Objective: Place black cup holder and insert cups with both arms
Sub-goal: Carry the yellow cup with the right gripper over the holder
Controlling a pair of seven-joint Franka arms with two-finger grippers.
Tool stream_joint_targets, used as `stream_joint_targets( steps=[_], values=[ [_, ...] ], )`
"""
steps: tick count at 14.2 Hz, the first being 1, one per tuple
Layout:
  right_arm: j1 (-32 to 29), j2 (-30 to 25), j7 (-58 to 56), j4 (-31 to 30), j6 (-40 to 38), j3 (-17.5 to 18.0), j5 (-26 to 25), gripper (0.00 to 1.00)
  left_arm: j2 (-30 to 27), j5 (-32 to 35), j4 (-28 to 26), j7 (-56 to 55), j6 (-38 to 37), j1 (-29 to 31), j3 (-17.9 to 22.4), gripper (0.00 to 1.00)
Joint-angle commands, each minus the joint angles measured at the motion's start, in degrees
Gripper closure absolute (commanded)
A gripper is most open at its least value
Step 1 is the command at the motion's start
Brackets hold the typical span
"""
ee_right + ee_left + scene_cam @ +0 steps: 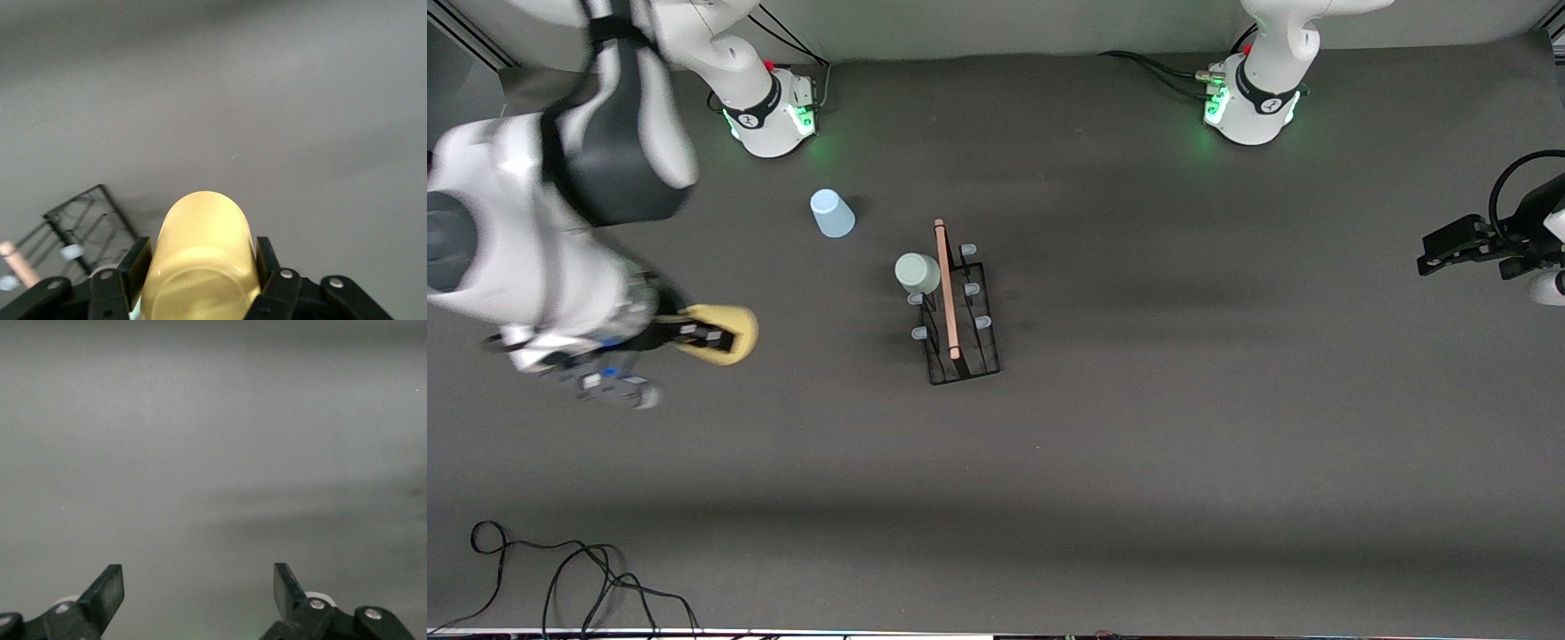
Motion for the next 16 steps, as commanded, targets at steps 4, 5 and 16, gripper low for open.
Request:
stream_joint_targets(
  steps=[4,5,16],
  values=[
    [13.66,2.84,28.11,-2.01,7.12,-0.42,3.43,0.91,-0.52,0.10,-0.04,2.27,-1.06,0.21,-0.02,0.00],
    [14.98,3.11,29.53,-4.11,10.01,-0.42,3.43,0.91,-0.52,0.01,-0.13,2.27,-1.06,0.21,-0.02,0.00],
    [18.95,8.46,31.56,-19.94,36.37,-0.25,4.13,0.91,-0.51,0.01,-0.83,2.62,-1.06,0.21,-0.02,0.00]
  ],
)
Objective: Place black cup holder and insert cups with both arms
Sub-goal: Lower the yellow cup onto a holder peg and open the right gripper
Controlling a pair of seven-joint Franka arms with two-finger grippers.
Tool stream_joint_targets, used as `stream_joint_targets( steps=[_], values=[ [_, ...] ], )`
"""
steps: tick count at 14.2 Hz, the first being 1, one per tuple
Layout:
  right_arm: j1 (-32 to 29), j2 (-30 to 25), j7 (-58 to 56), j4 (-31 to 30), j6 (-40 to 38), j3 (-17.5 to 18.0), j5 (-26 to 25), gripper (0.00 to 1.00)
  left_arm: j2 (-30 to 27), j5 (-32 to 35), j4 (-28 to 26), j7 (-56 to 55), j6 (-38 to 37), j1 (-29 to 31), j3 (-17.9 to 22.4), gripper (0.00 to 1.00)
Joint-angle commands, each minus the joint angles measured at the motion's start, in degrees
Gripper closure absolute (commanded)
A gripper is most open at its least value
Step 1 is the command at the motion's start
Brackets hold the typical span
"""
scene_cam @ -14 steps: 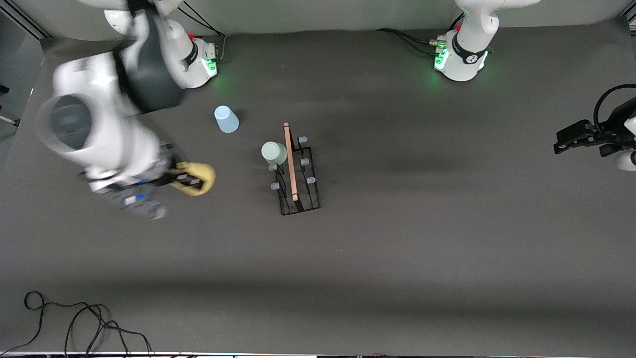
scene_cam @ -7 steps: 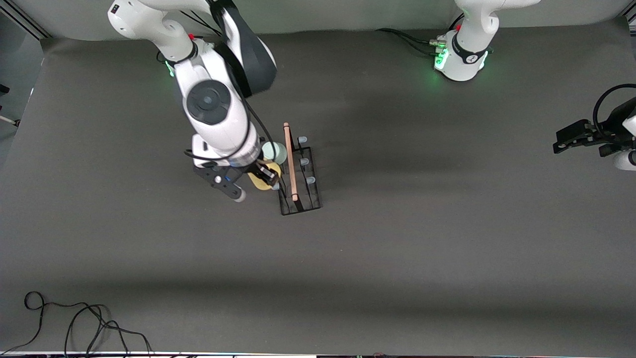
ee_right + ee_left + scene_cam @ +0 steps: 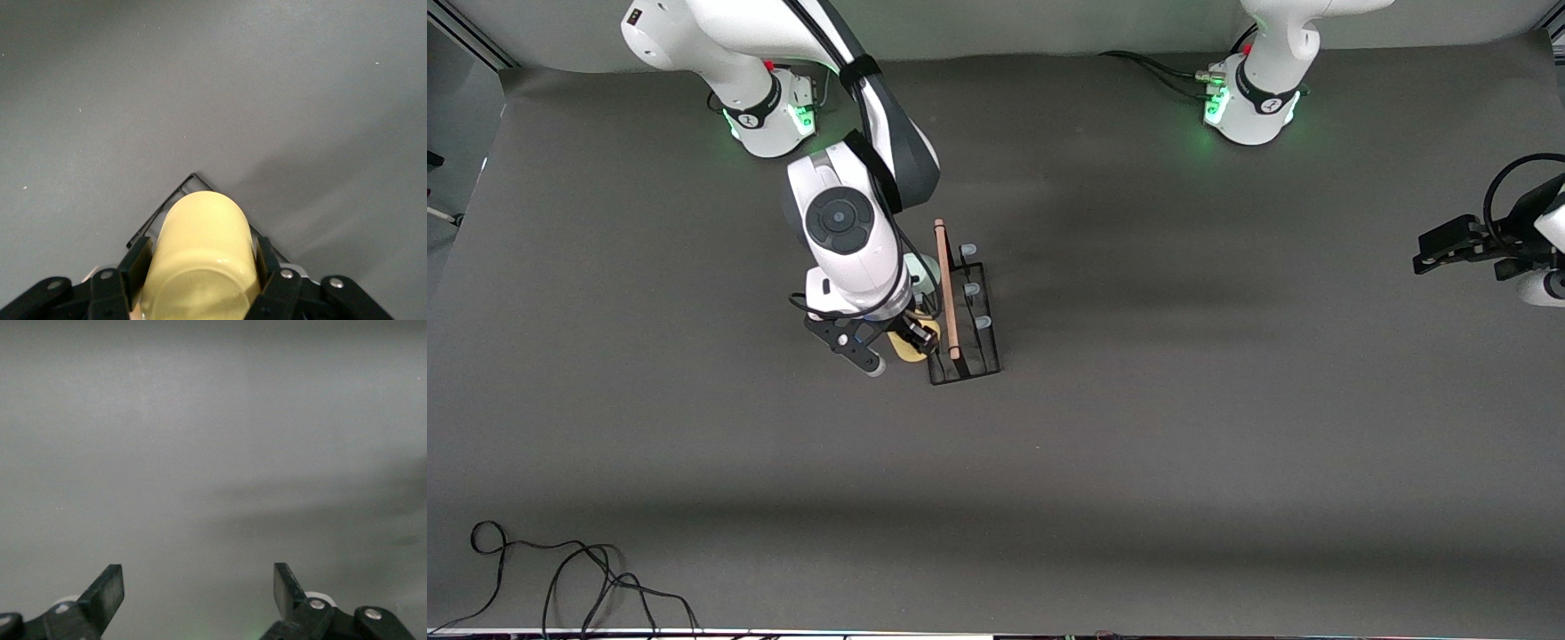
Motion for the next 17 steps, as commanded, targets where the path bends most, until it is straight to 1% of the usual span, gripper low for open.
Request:
stream_joint_targets(
  steps=[1,3,4,5,6,7,8,9,12,14,16,17],
  values=[
    [0.95,2.45,1.07,-2.51,6.08,-0.69,1.64,0.91,-0.56,0.01,-0.08,1.15,-0.97,0.21,-0.03,0.00],
    [1.04,3.77,0.81,-2.25,6.18,-0.69,2.96,0.91,-0.47,0.01,-0.08,1.15,-0.88,0.12,-0.03,0.00],
    [1.04,4.65,0.46,-1.99,6.18,-0.69,2.97,0.87,-0.47,0.01,0.01,1.15,-0.88,0.12,-0.03,0.00],
    [1.04,5.35,0.54,-1.81,6.36,-0.69,3.32,0.53,-0.47,0.01,0.01,1.15,-0.88,0.12,-0.03,0.00],
    [0.95,5.44,0.63,-1.55,6.36,-0.69,4.02,0.05,-0.47,0.01,0.01,1.15,-0.79,0.12,-0.12,0.00],
    [0.52,5.27,0.46,-0.24,5.75,-0.77,4.28,0.00,-0.56,0.01,0.01,1.15,-0.79,0.12,-0.03,0.00],
    [0.34,4.66,0.46,1.43,3.83,-0.77,4.29,0.00,-0.56,0.01,0.10,1.15,-0.79,0.12,-0.03,0.00],
    [0.25,4.13,0.46,3.79,-0.28,-1.12,4.20,0.00,-0.56,0.01,0.10,1.15,-0.79,0.12,-0.03,0.00],
    [-1.85,2.29,0.02,15.21,-15.74,-1.65,3.59,0.00,-0.56,0.01,0.10,1.06,-0.88,0.12,-0.12,0.00],
    [-2.74,-0.25,-0.33,20.23,-23.05,-1.74,3.23,0.00,-0.56,0.01,0.27,1.06,-0.79,0.12,-0.12,0.00],
    [-2.92,-5.08,-4.96,20.43,-26.85,-2.18,3.14,0.00,-0.64,0.01,0.36,0.97,-0.61,0.03,-0.12,0.00],
    [-2.92,-7.54,-7.95,19.99,-29.39,-2.96,2.97,0.00,-0.73,0.01,0.36,0.80,-0.61,0.03,-0.12,0.00]
  ],
)
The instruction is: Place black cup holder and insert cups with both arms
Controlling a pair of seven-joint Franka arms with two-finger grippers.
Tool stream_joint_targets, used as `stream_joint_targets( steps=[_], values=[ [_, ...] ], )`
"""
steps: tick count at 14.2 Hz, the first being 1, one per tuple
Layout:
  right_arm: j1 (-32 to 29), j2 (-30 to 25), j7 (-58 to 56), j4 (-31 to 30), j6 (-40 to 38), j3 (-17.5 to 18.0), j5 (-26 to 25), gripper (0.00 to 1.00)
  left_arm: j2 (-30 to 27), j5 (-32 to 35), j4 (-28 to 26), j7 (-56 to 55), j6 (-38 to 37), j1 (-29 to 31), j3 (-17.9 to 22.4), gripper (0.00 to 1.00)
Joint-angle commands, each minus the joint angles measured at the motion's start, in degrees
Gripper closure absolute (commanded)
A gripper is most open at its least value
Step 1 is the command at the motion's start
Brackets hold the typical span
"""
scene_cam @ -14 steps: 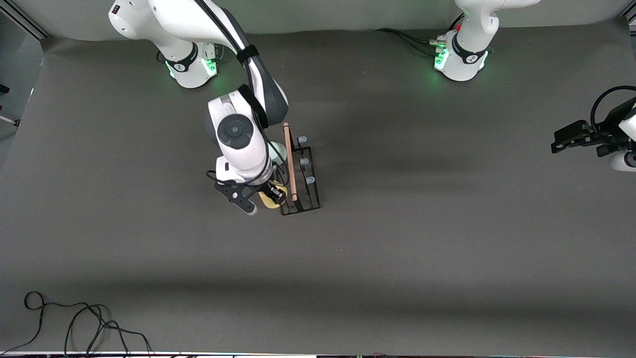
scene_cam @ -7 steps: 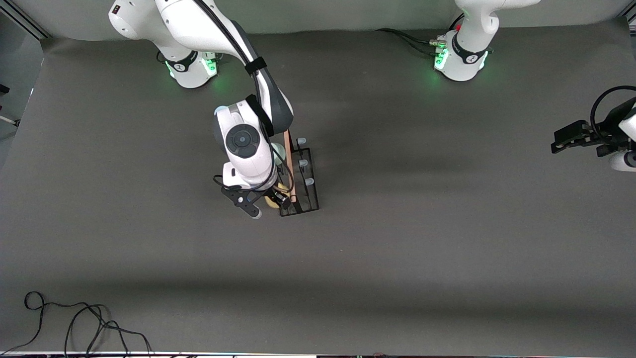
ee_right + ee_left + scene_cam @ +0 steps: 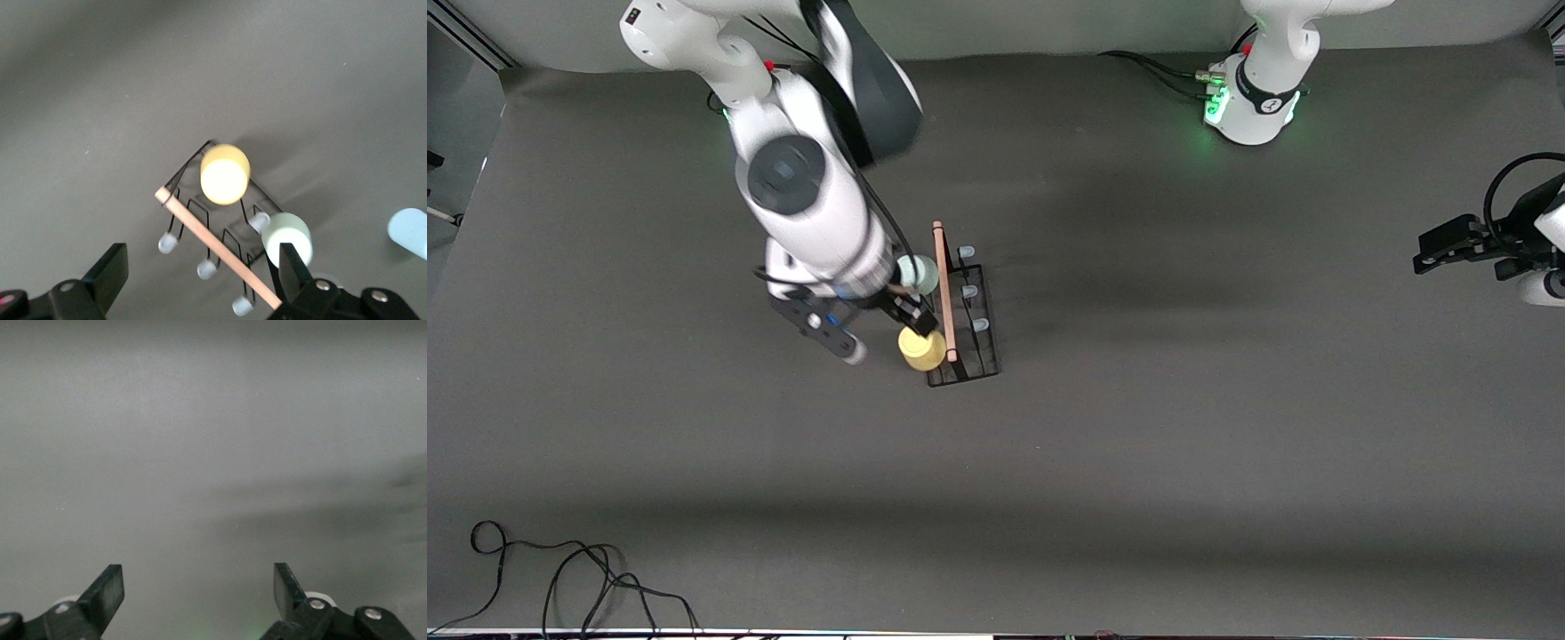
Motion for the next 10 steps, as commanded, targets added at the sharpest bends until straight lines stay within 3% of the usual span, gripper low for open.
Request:
stream_joint_targets(
  steps=[1,3,6,10],
  values=[
    [-0.27,-5.98,-7.74,-0.83,-6.66,-1.94,-1.74,0.00,-0.66,0.10,0.30,0.45,-0.62,-0.05,-0.16,0.00],
    [-0.36,-9.85,-15.46,-2.14,-9.06,-3.26,-5.08,0.00,-0.66,0.10,0.30,0.19,-0.80,-0.06,-0.16,0.00],
    [-7.18,-18.63,-25.93,-9.34,-8.62,0.14,-11.84,0.00,-0.75,0.01,0.30,0.18,-0.80,-0.06,-0.16,0.00],
    [-28.34,-24.36,-39.55,-12.61,-9.15,15.94,-17.13,0.00,-1.10,0.10,0.21,0.18,-0.88,-0.06,-0.25,0.00]
  ],
)
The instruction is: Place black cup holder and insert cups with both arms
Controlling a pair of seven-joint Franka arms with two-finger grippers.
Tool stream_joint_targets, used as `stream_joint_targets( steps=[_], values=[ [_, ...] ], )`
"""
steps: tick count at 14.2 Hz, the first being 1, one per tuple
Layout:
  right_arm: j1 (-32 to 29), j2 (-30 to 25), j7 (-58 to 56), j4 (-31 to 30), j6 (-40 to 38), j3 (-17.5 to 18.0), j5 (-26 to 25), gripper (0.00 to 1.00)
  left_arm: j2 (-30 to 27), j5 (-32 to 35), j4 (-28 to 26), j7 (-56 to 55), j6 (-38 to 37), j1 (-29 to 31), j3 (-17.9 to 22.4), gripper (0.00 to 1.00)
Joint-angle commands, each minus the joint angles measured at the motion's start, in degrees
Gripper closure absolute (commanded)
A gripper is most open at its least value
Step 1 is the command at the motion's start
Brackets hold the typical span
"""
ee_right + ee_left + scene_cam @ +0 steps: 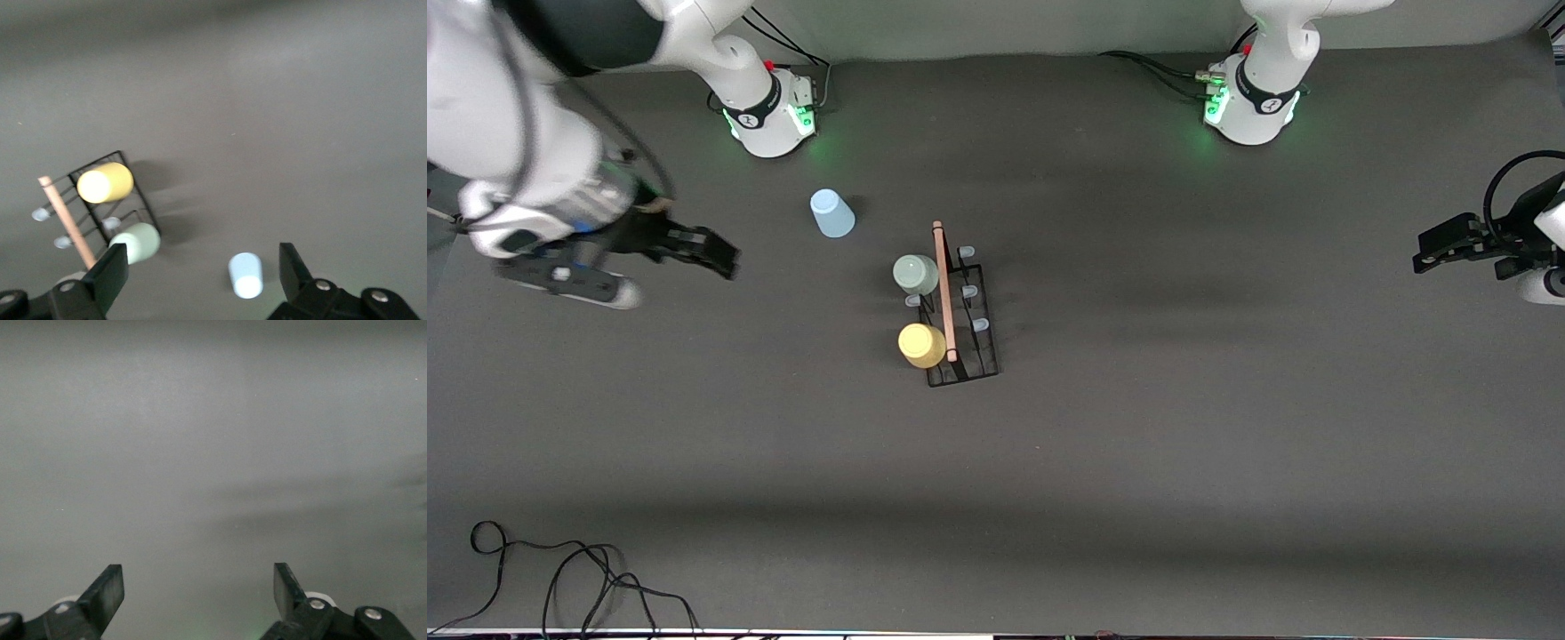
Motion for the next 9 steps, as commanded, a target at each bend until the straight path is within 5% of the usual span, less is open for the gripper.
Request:
stream_joint_targets(
  steps=[1,5,9],
  values=[
    [-14.06,-4.22,-9.75,-3.40,0.48,10.86,-2.41,0.00,-0.98,0.10,0.16,0.19,-0.89,-0.05,-0.12,0.00],
    [-32.01,-4.83,-23.92,-3.13,0.48,19.66,-2.41,0.00,-1.07,0.10,0.16,0.19,-0.97,-0.14,-0.12,0.00],
    [-33.10,-4.83,-24.46,-3.13,0.48,18.55,-2.41,0.00,-1.07,0.19,0.34,0.19,-0.10,-0.23,-0.12,0.00]
  ],
)
